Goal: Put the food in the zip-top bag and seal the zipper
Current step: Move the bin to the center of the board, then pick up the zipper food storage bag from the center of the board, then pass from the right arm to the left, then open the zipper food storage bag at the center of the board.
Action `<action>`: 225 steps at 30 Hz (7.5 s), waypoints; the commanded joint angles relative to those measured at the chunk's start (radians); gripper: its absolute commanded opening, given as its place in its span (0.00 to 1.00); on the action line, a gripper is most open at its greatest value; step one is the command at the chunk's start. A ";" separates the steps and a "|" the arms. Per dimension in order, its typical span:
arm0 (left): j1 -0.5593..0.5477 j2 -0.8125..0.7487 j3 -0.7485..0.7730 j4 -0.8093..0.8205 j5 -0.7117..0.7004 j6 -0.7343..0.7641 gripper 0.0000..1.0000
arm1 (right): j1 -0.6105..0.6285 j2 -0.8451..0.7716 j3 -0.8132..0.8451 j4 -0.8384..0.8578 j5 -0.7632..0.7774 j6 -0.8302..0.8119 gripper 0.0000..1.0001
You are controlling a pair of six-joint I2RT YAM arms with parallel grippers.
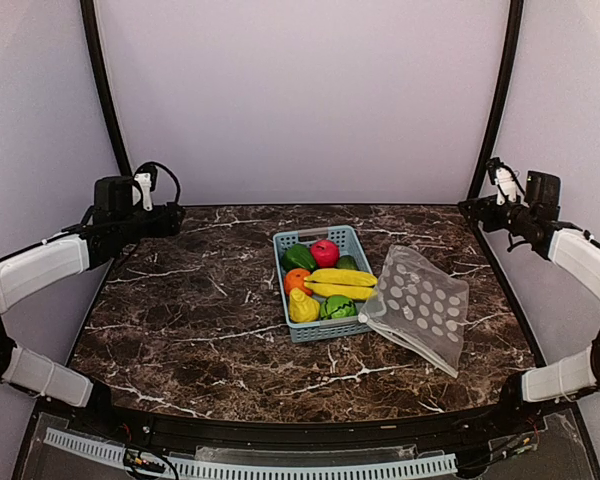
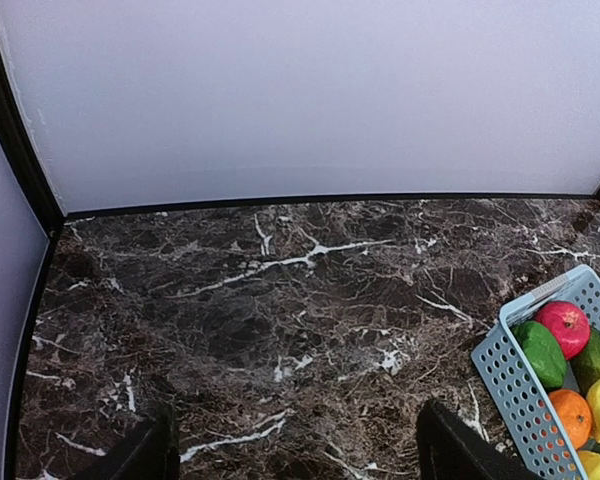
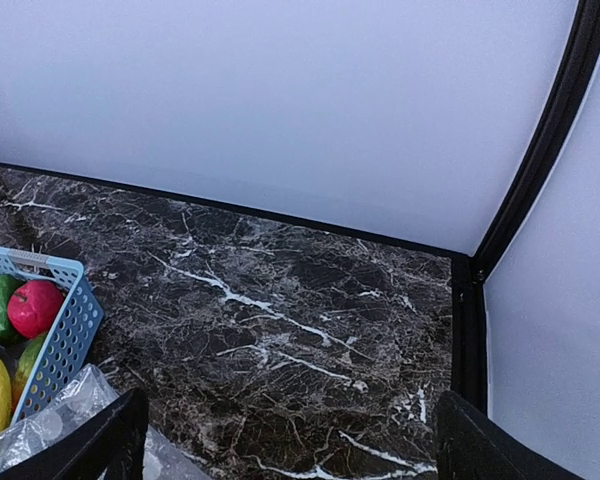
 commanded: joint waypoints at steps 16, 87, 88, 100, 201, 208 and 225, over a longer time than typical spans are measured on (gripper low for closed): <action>-0.488 0.302 0.293 -0.305 -0.164 -0.213 0.64 | -0.053 0.034 -0.150 0.186 -0.327 -0.069 0.99; -0.228 0.328 0.261 -0.511 -0.420 -0.248 0.28 | 0.186 -0.084 -0.044 -0.519 -0.235 -0.622 0.77; -0.228 0.330 0.292 -0.546 -0.417 -0.254 0.31 | 0.198 -0.112 -0.049 -0.554 -0.214 -0.637 0.75; -0.228 0.260 0.362 -0.667 -0.342 -0.303 0.49 | 0.251 -0.210 -0.113 -0.781 -0.349 -0.705 0.50; -0.755 0.573 0.479 0.267 -0.388 -0.692 0.01 | 0.641 0.302 0.462 -0.520 -0.159 -0.079 0.73; -0.755 0.556 0.458 0.401 -0.420 -0.742 0.01 | 0.737 0.284 0.409 -0.474 0.006 -0.114 0.74; -0.772 0.586 0.516 0.325 -0.423 -0.799 0.01 | 0.779 0.276 0.460 -0.379 0.384 -0.144 0.55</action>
